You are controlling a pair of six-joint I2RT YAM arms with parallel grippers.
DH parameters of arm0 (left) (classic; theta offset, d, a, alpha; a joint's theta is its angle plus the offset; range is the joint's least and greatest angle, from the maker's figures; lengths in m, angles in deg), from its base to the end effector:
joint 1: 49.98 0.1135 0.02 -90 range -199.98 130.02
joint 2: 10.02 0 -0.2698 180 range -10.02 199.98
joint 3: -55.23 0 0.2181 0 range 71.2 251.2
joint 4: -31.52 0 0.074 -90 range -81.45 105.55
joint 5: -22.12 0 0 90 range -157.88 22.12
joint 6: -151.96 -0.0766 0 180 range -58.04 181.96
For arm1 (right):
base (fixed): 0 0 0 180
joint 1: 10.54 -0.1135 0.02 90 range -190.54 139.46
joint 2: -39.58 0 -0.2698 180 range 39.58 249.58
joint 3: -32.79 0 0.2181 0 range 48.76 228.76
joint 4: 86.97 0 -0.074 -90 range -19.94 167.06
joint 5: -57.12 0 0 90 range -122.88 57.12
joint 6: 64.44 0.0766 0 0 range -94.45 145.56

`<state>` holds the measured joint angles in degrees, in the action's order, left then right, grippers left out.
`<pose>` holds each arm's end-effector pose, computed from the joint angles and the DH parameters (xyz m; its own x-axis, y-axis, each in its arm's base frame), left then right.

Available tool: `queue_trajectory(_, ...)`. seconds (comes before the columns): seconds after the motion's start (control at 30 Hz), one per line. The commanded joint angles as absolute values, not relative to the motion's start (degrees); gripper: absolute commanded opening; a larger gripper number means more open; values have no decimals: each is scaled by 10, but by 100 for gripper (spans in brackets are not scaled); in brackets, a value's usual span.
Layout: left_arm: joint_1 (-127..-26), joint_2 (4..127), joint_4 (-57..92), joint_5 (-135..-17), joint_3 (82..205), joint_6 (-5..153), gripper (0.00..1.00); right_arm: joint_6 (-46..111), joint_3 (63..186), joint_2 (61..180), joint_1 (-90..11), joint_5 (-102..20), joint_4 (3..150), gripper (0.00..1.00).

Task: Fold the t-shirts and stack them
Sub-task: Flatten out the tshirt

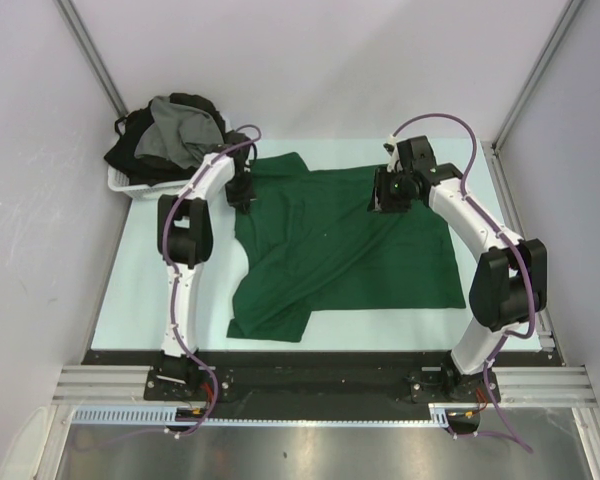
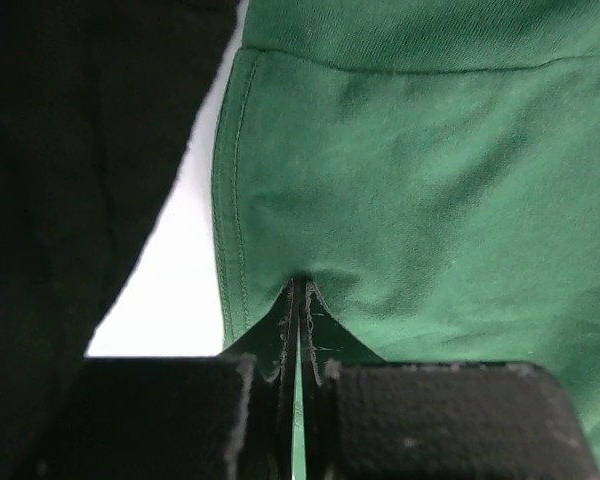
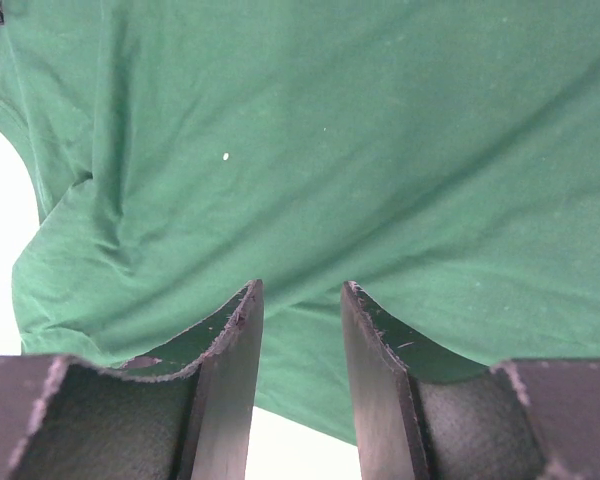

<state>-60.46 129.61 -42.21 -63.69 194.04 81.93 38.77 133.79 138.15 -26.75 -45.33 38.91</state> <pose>0.4766 -0.0825 0.1402 -0.9462 -0.1714 -0.2744 -0.1712 0.9849 -0.0248 0.3510 0.1192 0.2728 -0.8252 -0.0075 -0.5649 -0.2181 0.9266 0.3064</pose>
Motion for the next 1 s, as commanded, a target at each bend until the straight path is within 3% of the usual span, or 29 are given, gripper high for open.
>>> queue_trajectory(0.0, -547, 1326, -399, -614, 1971, 836, 0, 379, 1371, 1390, -267, -450, 383, 42)
queue_trajectory(0.47, -534, 1346, -374, -663, 1998, 800, 0, 384, 1390, 1393, -289, -446, 379, 42)
queue_trajectory(0.97, -652, 1302, -401, -580, 1938, 741, 0, 400, 1378, 1378, -304, -452, 409, 42)
